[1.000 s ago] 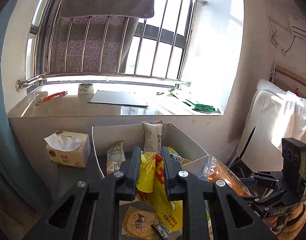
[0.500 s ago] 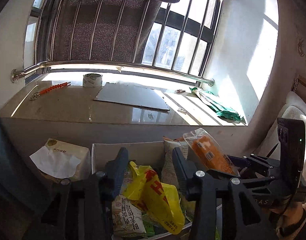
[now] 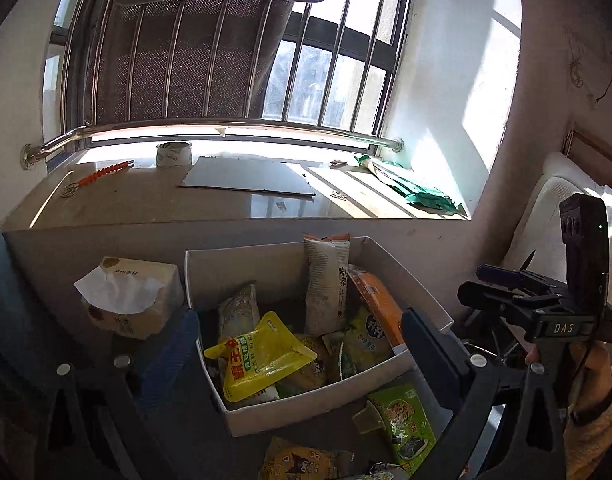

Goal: Organize snacks
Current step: 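Grasp yellow packet with left tool while right tool grasps orange cake pack, drop both in box, then open both tools and withdraw them from the white box, then grasp silver-grey bag with left tool while right tool grasps fried corn cake pack, drop both in box, then open both tools and withdraw them from the white box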

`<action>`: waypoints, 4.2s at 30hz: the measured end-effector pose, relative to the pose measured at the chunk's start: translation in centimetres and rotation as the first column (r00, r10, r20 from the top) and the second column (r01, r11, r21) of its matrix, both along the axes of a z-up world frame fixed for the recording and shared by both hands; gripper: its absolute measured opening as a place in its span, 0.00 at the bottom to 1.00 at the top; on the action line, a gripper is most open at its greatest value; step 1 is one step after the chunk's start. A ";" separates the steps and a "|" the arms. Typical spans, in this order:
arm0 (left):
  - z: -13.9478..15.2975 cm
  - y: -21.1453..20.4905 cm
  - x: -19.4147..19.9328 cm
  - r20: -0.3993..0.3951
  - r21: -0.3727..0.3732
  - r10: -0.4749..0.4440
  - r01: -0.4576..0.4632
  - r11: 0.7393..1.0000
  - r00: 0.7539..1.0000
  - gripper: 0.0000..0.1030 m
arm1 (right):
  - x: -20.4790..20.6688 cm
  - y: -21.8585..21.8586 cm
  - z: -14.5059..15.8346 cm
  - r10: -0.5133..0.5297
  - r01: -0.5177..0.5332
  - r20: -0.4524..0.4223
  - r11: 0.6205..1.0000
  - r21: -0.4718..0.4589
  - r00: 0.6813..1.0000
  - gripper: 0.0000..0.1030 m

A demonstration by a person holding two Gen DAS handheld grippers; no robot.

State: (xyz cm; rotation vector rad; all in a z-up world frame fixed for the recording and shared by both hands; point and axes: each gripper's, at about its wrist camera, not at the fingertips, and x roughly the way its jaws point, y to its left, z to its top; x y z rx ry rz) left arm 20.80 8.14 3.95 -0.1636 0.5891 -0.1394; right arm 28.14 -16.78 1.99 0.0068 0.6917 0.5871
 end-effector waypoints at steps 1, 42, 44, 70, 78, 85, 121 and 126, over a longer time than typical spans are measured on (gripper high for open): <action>0.0 -0.5 -1.2 0.003 0.004 -0.015 0.015 1.000 1.000 1.00 | -1.1 -0.5 0.0 0.007 -0.007 0.003 1.000 0.011 1.000 1.00; -12.7 -7.4 -19.2 -0.151 -0.118 -0.028 0.010 0.993 0.988 1.00 | -15.3 -1.5 -17.3 0.064 -0.102 -0.163 0.967 -0.232 0.984 1.00; -12.9 -7.3 -19.0 -0.159 -0.117 -0.021 0.002 0.993 0.987 1.00 | -15.0 -1.1 -17.9 0.060 -0.104 -0.169 0.957 -0.269 0.984 1.00; -16.0 -12.8 -6.2 -0.338 0.118 0.033 0.007 0.993 0.941 0.99 | -18.8 -8.5 -14.4 -0.005 -0.001 -0.160 0.999 -0.038 0.987 0.58; -14.0 -11.2 -9.2 -0.220 0.040 -0.033 0.043 0.998 0.975 0.72 | -18.9 -8.6 -14.3 0.023 -0.023 -0.166 1.000 -0.001 0.986 0.58; -8.3 -6.7 -12.1 -0.058 -0.049 0.006 -0.009 0.999 0.998 0.71 | -16.7 -7.3 -12.5 0.075 -0.058 -0.175 0.994 0.097 0.982 0.58; -0.7 3.8 1.0 -0.012 -0.153 0.089 -0.090 0.984 0.996 1.00 | -2.4 2.7 -0.6 0.119 -0.115 -0.036 0.989 0.088 0.992 1.00; -0.8 0.9 -6.1 0.046 -0.091 0.032 -0.028 0.995 0.998 1.00 | -9.2 0.2 -0.9 0.209 -0.212 0.042 0.973 0.087 0.977 1.00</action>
